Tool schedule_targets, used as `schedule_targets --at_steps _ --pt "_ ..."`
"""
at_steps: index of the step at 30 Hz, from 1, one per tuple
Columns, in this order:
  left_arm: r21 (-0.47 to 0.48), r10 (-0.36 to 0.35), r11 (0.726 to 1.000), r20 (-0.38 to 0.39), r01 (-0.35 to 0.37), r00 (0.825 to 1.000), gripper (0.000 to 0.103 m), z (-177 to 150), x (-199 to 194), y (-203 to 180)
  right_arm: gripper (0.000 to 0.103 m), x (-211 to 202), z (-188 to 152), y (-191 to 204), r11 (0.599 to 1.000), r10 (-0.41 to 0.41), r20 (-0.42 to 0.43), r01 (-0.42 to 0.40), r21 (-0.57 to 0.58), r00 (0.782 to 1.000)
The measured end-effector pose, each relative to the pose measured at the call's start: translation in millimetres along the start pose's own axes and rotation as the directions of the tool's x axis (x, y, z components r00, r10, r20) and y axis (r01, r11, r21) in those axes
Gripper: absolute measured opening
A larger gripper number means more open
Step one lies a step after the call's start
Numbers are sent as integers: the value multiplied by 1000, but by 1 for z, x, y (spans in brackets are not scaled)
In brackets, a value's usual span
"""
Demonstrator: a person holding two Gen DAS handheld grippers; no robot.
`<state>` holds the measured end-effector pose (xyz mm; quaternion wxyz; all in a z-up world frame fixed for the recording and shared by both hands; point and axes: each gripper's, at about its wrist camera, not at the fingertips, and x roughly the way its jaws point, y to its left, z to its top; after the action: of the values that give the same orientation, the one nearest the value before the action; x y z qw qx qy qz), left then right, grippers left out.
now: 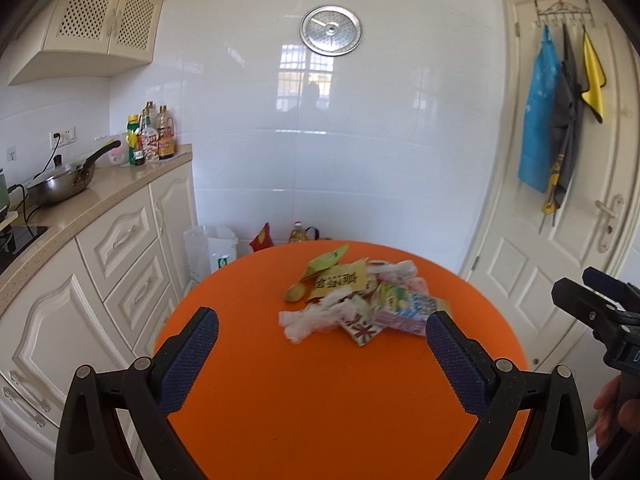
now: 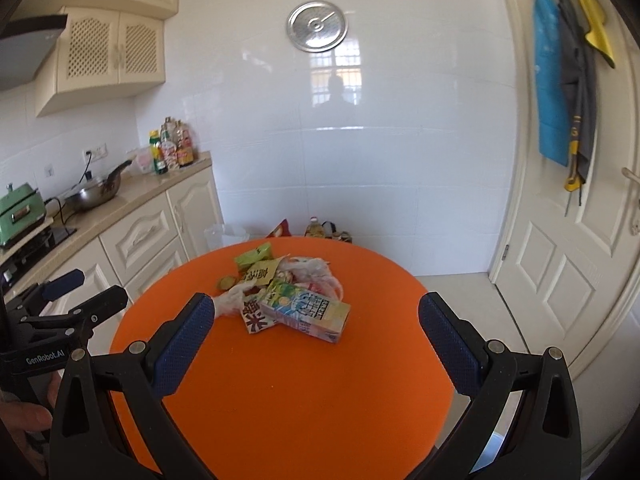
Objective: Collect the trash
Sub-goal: 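Grasp the milk carton with the right gripper while the left gripper grasps clear plastic wrap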
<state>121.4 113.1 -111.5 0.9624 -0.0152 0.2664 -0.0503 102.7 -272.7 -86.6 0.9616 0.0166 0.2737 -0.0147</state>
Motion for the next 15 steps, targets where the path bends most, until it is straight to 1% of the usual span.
schedule_targets --at_steps 3,5,7,11,15 --pt "9 20 1000 -37 -20 999 102 2 19 -6 103 28 -6 -1 1000 8 -52 -9 -23 999" --pt "23 29 999 -69 -27 997 102 -2 33 -9 103 47 -10 -2 999 12 -90 -16 -38 996" --pt "41 38 999 -101 -34 994 102 1 51 -17 103 71 -16 -4 998 16 -131 -24 -59 991" --pt "93 49 995 -163 -34 985 102 8 90 -31 103 114 -24 -9 996 23 -207 -41 -79 978" --pt "157 66 987 -223 -31 973 102 25 133 -42 103 152 -29 -13 994 28 -262 -54 -95 965"
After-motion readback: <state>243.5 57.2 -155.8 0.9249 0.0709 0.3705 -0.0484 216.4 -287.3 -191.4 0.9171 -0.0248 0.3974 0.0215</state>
